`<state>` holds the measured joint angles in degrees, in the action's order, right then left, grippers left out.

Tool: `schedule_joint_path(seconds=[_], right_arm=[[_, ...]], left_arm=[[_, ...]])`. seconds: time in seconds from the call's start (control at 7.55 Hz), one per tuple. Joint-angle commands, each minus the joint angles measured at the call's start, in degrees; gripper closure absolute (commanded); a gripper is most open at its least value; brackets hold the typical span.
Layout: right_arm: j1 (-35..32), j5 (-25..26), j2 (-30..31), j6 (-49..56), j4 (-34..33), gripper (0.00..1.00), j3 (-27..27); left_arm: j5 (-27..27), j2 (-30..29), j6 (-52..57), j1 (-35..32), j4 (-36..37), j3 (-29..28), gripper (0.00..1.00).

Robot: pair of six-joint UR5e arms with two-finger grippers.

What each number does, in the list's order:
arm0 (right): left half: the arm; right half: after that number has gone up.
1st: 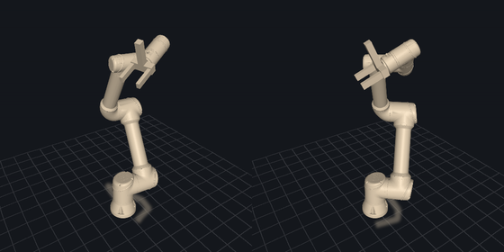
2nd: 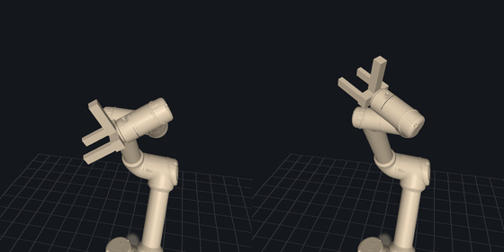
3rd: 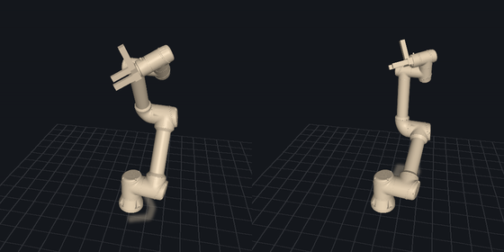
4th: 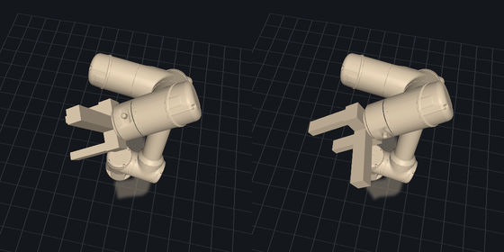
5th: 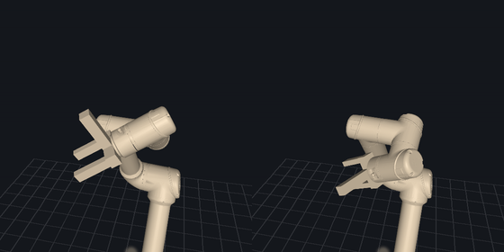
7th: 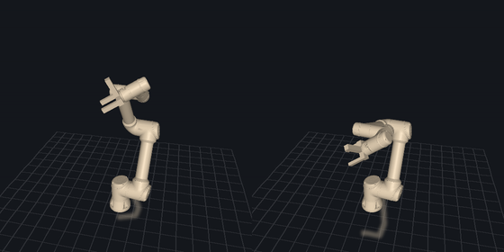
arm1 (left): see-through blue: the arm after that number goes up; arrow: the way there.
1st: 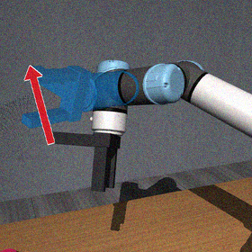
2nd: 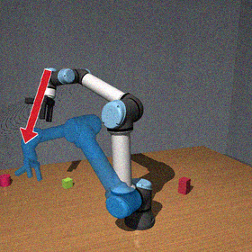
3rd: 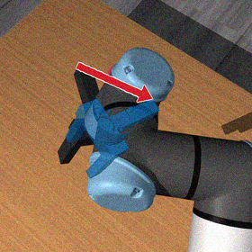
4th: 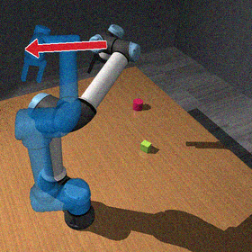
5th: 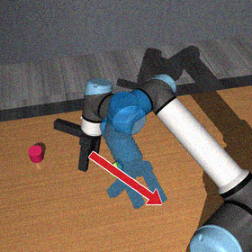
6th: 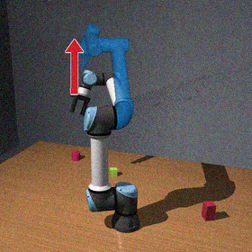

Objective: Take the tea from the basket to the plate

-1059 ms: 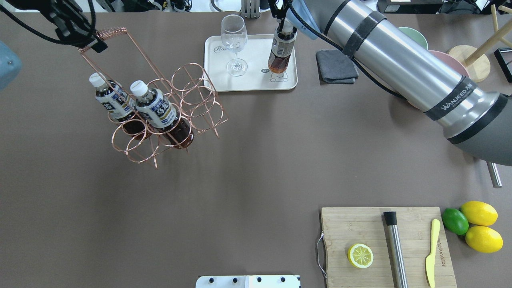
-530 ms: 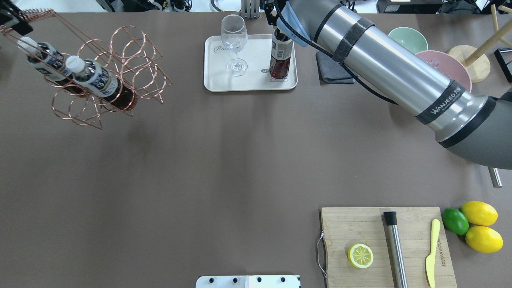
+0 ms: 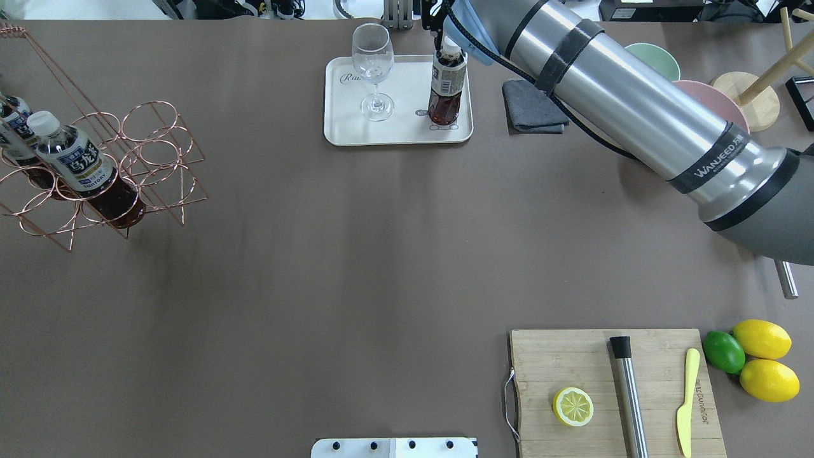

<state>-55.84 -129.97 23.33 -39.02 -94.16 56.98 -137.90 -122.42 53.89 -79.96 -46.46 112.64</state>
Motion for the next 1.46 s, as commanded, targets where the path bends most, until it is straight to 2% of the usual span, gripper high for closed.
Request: schedule_joint_path(seconds=[0.0,0.13,0.26,0.4,0.53,0.66,0.93,1.19,1.32], right_arm=[[-4.1,-0.8,6.3,12.1,-17.5,0.01,16.7],[-6.8,-1.0,15.8,17.5,-21.0,0.01,27.9],[-9.5,-2.1,29.4,21.8,-23.3,0.01,42.3],[-13.9,-2.3,39.8,26.0,-23.4,0.0,49.9],[-17.6,-2.2,49.8,32.3,-23.5,0.0,54.8],[-22.9,-2.2,57.5,39.8,-23.5,0.0,55.7],[-30.4,-2.2,68.5,47.9,-24.3,0.0,55.3],[-37.1,-1.3,72.1,53.3,-24.1,0.0,51.1],[-39.0,-1.2,71.0,57.7,-23.8,0.0,47.2]], left_arm=[[3.6,0.3,4.6,-0.9,-1.4,-1.2,1.0],[5.3,0.3,4.8,-1.1,-6.5,-4.8,1.0],[5.5,0.3,4.8,-1.3,-13.9,-9.1,1.0],[5.5,0.3,4.8,-1.2,-17.5,-11.4,1.0],[5.5,0.3,6.9,-1.3,-21.0,-14.6,1.0],[5.4,0.1,12.2,-1.4,-24.3,-19.1,1.0],[5.4,0.0,12.8,-2.0,-31.5,-23.8,1.0],[5.4,-0.3,12.7,-2.1,-37.5,-28.8,1.0],[5.4,-0.3,12.7,-2.1,-37.8,-29.7,1.0]])
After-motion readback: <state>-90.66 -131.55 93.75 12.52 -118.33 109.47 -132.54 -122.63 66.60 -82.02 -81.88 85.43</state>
